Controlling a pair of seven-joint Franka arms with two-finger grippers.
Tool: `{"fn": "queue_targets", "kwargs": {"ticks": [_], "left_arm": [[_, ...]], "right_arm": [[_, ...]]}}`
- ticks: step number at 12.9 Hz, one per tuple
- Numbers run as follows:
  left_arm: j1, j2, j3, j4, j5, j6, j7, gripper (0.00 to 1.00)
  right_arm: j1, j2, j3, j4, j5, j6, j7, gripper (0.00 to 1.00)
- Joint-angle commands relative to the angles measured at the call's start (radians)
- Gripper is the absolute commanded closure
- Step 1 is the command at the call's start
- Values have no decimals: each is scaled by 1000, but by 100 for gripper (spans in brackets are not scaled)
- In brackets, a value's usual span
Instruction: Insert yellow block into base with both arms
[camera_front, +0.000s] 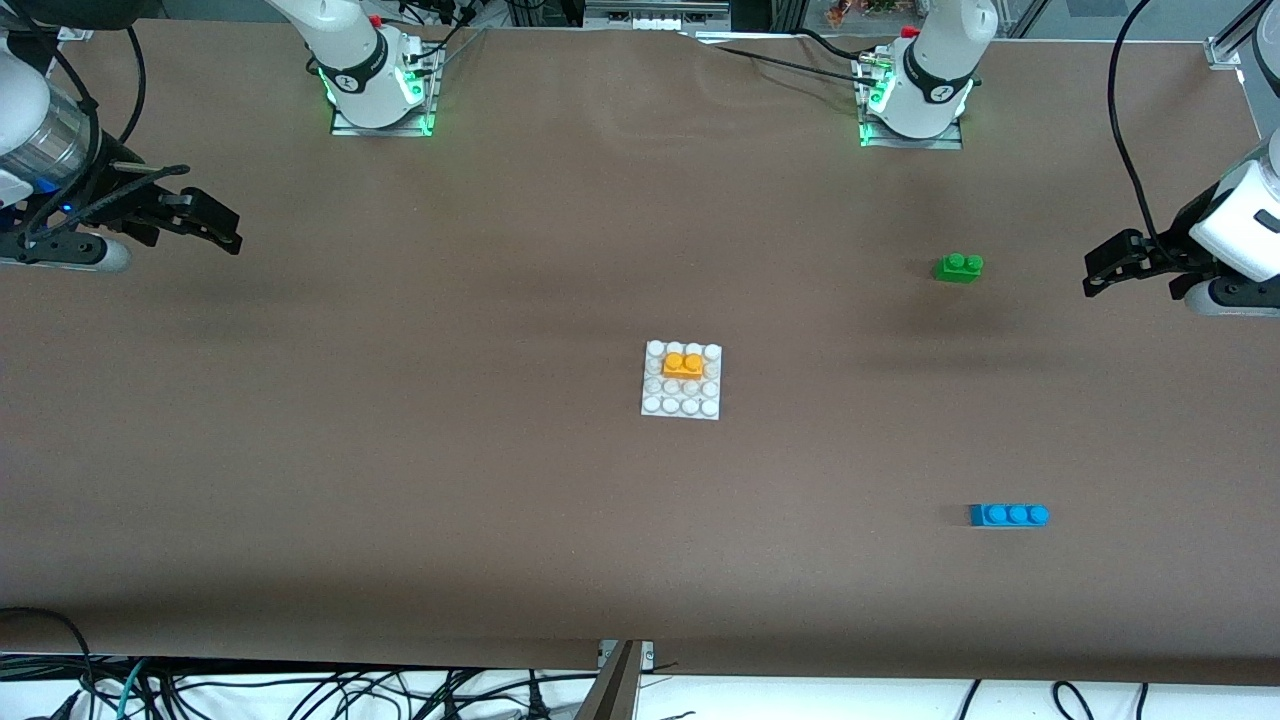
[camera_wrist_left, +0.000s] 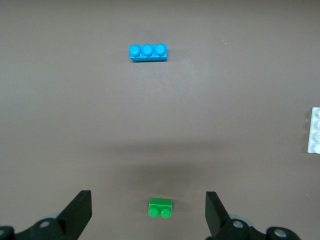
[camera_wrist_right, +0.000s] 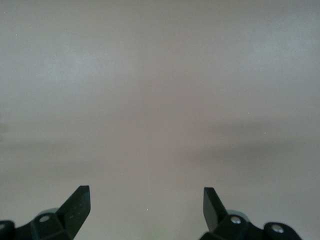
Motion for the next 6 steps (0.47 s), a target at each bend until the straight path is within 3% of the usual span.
{"fn": "queue_targets", "kwargs": {"ticks": [1,6], "left_arm": [[11,-14,-7,-11,-5,-10,46,0],[12,-14,-7,-2,-15,-33,58,0]], "right_arm": [[-4,-17,4,-11,-12,-7,9,0],[-4,-19,4,-11,-12,-7,9,0]]}}
